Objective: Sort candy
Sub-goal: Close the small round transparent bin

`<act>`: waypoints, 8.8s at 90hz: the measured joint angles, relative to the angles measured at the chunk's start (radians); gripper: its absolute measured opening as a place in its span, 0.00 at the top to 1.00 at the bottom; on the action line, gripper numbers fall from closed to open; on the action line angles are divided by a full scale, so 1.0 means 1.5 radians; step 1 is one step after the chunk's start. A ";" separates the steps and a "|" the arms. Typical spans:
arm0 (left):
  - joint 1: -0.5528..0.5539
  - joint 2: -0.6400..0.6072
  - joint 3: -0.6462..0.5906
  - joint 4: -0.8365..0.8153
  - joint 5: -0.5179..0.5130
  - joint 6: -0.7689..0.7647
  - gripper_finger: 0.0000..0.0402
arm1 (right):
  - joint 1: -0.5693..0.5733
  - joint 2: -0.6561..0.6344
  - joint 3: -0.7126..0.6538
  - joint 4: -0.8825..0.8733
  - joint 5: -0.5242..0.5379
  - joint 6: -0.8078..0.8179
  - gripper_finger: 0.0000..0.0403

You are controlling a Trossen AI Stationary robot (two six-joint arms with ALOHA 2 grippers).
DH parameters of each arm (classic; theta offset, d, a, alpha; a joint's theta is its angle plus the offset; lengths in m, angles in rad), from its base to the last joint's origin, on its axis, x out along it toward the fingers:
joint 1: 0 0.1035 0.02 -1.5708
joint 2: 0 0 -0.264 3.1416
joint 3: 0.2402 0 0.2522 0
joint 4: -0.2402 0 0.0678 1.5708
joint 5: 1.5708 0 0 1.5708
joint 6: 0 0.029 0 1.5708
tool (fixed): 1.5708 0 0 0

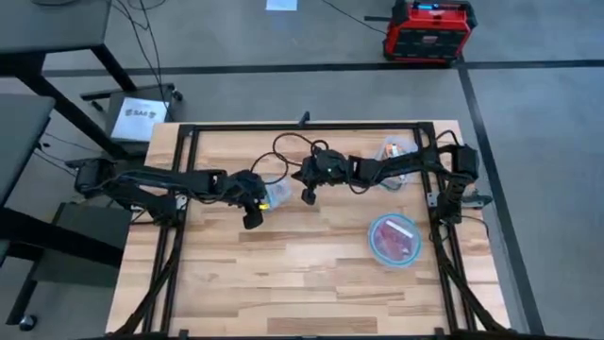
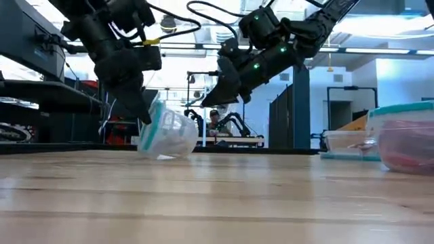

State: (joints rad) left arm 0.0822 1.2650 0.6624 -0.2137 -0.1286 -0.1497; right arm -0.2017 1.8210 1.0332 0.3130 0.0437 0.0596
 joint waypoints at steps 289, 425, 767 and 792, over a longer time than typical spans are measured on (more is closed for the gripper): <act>-0.039 -0.112 0.051 -0.172 -0.110 -0.030 0.69 | -0.057 0.133 0.207 -0.117 -0.102 0.080 0.85; 0.125 -0.157 -0.119 0.224 -0.082 0.144 0.69 | -0.111 0.364 0.547 -0.351 -0.290 0.059 0.85; -0.088 -0.039 0.003 0.049 -0.085 -0.048 0.69 | 0.042 0.171 0.401 -0.689 0.022 0.021 0.85; -0.088 0.052 0.004 0.180 -0.108 0.029 0.69 | 0.063 0.173 0.394 -0.660 0.023 0.006 0.85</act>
State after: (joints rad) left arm -0.0502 1.3434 0.6685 0.0565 -0.2905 -0.1070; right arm -0.1071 2.0808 1.6244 -0.6770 0.0786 0.0683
